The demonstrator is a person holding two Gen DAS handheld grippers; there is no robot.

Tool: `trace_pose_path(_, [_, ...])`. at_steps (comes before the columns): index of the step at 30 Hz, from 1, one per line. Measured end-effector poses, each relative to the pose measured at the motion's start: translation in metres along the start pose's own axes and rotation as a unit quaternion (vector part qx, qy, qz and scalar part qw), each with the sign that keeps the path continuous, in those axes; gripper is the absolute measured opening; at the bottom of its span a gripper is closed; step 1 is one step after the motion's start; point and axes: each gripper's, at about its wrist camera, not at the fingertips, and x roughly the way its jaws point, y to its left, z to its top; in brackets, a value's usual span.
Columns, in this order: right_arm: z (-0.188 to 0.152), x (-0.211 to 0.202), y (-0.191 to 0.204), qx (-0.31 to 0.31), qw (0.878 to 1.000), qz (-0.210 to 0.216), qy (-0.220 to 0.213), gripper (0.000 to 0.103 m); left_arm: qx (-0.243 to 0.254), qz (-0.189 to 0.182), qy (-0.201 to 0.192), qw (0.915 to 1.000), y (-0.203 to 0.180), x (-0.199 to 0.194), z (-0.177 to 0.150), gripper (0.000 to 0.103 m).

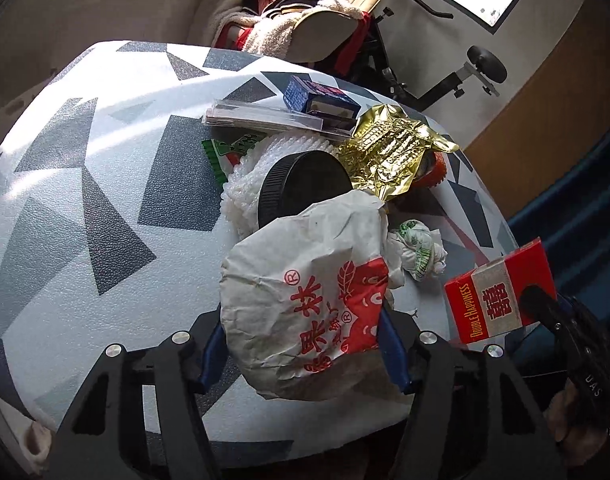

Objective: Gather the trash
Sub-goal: 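Carry the red box and white bag to the brown bin and open both tools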

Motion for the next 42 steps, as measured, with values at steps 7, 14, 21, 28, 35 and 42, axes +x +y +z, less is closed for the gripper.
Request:
trace_pose_path(7, [-0.006,-0.026,0.009,-0.003,1.000,0.006,-0.014,0.026,0.078,0.014,0.001,0.9968,-0.019,-0.046,-0.044,0.062])
trace_pose_path(14, [-0.024,-0.043,0.016,-0.004,1.000,0.008,-0.011,0.026,0.090,0.012,0.023,0.9956,-0.015,-0.066,-0.111,0.062])
trace_pose_path(21, [-0.038,-0.051,0.025,-0.013,1.000,0.009,-0.001,0.026,0.119,0.027,0.026,0.9922,-0.021,-0.069,-0.145,0.063])
trace_pose_path(28, [-0.045,-0.053,0.027,-0.016,1.000,0.012,0.008,0.026,0.134,0.034,0.025,0.9901,-0.033,-0.069,-0.151,0.076])
trace_pose_path(35, [-0.055,-0.046,0.040,-0.022,0.999,0.032,0.029,0.026,0.117,0.060,0.002,0.9913,-0.031,-0.088,-0.141,0.093])
trace_pose_path(42, [-0.081,-0.030,0.064,-0.039,0.995,0.060,0.072,0.026,0.082,0.093,-0.020,0.9920,-0.015,-0.106,-0.125,0.094])
